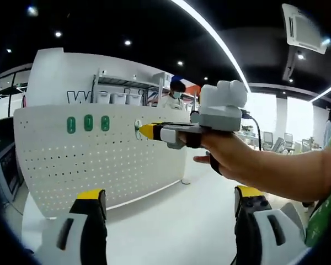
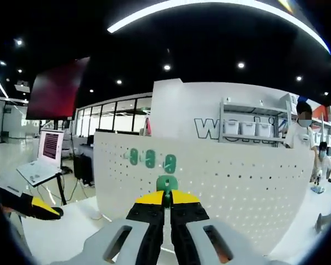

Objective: Insert the hook assembly into the mounting plate slot until the hook locks in place.

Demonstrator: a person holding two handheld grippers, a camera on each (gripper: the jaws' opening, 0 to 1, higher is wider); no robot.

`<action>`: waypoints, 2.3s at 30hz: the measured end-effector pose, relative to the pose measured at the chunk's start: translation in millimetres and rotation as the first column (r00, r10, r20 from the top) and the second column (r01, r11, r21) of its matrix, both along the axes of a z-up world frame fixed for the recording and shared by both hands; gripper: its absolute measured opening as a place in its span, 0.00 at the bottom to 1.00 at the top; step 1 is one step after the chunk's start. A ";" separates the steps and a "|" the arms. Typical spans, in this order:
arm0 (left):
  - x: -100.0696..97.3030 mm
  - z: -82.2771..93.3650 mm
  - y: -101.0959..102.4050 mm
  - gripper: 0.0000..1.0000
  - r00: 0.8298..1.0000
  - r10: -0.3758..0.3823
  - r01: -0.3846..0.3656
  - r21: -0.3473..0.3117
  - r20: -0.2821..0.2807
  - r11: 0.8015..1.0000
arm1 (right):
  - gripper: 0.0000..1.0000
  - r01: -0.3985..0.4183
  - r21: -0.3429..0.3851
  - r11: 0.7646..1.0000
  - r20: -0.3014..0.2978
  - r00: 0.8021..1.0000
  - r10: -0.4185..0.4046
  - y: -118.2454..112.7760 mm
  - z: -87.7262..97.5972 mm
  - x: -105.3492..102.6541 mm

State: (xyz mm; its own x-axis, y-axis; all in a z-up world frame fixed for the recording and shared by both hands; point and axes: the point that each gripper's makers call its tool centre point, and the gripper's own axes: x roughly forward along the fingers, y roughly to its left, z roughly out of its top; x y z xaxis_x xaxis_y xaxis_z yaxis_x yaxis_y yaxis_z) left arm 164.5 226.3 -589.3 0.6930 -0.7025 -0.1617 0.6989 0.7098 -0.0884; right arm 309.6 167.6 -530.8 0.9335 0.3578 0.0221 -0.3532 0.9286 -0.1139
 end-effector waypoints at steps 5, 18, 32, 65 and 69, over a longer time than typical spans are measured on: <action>0.5 -2.3 5.1 0.98 1.000 0.006 -0.006 0.002 -0.004 1.000 | 0.01 0.042 -0.003 0.999 0.015 0.999 -0.042 -2.8 2.6 8.0; -0.2 -12.7 16.5 0.98 1.000 0.012 -0.011 0.016 -0.020 1.000 | 0.01 0.128 0.050 0.991 0.036 0.991 -0.130 -6.0 16.1 35.9; 10.4 -18.4 41.2 0.98 0.999 0.045 -0.044 0.033 -0.025 0.998 | 0.01 0.201 0.065 0.977 0.030 0.979 -0.203 -12.0 14.7 71.5; 21.2 -31.7 52.9 0.96 0.998 0.027 -0.025 0.036 -0.063 0.999 | 0.01 0.251 0.107 0.962 0.017 0.967 -0.254 -9.5 14.9 103.1; 22.9 -31.7 55.1 0.95 0.998 0.028 -0.026 0.039 -0.063 0.999 | 0.01 0.259 0.110 0.960 0.012 0.965 -0.262 -11.4 12.6 104.8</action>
State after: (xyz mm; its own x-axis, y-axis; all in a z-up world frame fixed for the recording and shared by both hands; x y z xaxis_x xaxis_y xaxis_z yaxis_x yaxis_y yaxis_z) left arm 187.4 281.4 -620.9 0.6992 -0.6761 -0.2324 0.6730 0.7322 -0.1050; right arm 414.4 156.2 -518.2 0.9927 0.0966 0.0728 -0.0957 0.9953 -0.0159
